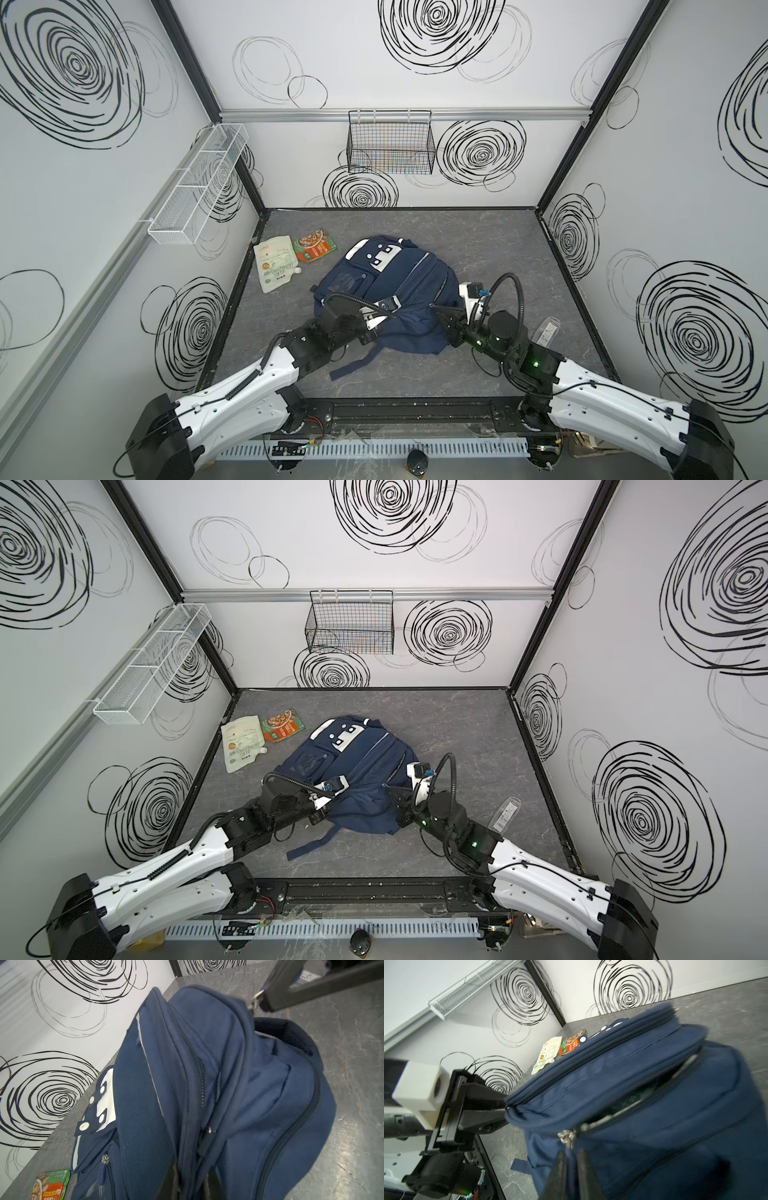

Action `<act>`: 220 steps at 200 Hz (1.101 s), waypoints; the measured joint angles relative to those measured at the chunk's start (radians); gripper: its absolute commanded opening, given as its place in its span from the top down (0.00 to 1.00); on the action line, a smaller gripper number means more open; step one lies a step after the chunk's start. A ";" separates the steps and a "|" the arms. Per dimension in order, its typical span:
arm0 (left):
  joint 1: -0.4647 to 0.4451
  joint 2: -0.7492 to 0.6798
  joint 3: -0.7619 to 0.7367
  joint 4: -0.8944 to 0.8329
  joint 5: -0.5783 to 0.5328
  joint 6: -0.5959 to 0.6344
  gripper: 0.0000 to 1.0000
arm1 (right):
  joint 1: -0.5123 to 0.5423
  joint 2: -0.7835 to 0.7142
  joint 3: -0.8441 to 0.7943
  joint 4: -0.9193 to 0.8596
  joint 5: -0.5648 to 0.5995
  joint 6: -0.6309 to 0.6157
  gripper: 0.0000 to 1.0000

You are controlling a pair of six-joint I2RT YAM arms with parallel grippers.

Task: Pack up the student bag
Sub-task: 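Draw the zipper pull over the bag top with the right gripper, closing the compartment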

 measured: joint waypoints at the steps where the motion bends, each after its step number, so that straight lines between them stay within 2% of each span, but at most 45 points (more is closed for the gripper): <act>1: 0.000 0.000 0.000 0.000 0.000 0.000 0.95 | -0.007 -0.003 -0.002 0.000 -0.005 0.001 1.00; 22: -0.014 0.000 0.000 -0.013 -0.015 0.016 0.94 | -0.060 -0.037 -0.034 0.001 -0.086 0.014 1.00; 29: -0.018 0.000 0.000 -0.019 -0.024 0.020 0.90 | -0.066 -0.043 -0.041 0.003 -0.109 0.016 1.00; 35: -0.019 -0.002 0.001 -0.023 -0.031 0.022 0.78 | -0.071 -0.044 -0.046 0.010 -0.125 0.017 1.00; 45: -0.020 -0.010 0.001 -0.029 -0.036 0.023 0.52 | -0.077 -0.040 -0.051 0.026 -0.151 0.022 1.00; 61: -0.019 -0.037 0.004 -0.046 -0.038 0.010 0.27 | -0.086 -0.013 -0.055 0.064 -0.181 0.036 1.00; 66: -0.023 -0.050 0.005 -0.046 -0.034 0.002 0.22 | -0.088 0.002 -0.055 0.076 -0.190 0.046 1.00; 82: -0.044 -0.085 0.008 -0.034 -0.011 -0.015 0.17 | -0.085 0.051 -0.055 0.103 -0.202 0.071 1.00; 102: -0.085 -0.087 0.030 0.012 0.037 -0.028 0.18 | -0.056 0.101 -0.055 0.117 -0.196 0.088 1.00; 123: -0.109 -0.022 0.081 0.035 0.068 -0.034 0.21 | -0.015 0.110 -0.055 0.143 -0.169 0.089 1.00; 157: -0.158 0.117 0.140 0.037 0.065 -0.035 0.36 | 0.038 0.115 -0.050 0.159 -0.154 0.064 1.00; 177: -0.185 0.160 0.143 0.034 0.075 -0.039 0.49 | 0.061 0.114 -0.042 0.159 -0.153 0.039 1.00; 200: -0.193 0.184 0.143 0.031 0.082 -0.047 0.55 | 0.077 0.109 -0.042 0.159 -0.151 0.010 1.00; 210: -0.193 0.189 0.143 0.026 0.077 -0.047 0.62 | 0.080 0.103 -0.042 0.158 -0.149 -0.002 1.00; 220: -0.193 0.190 0.143 0.015 0.069 -0.043 0.74 | 0.081 0.097 -0.042 0.158 -0.147 -0.012 1.00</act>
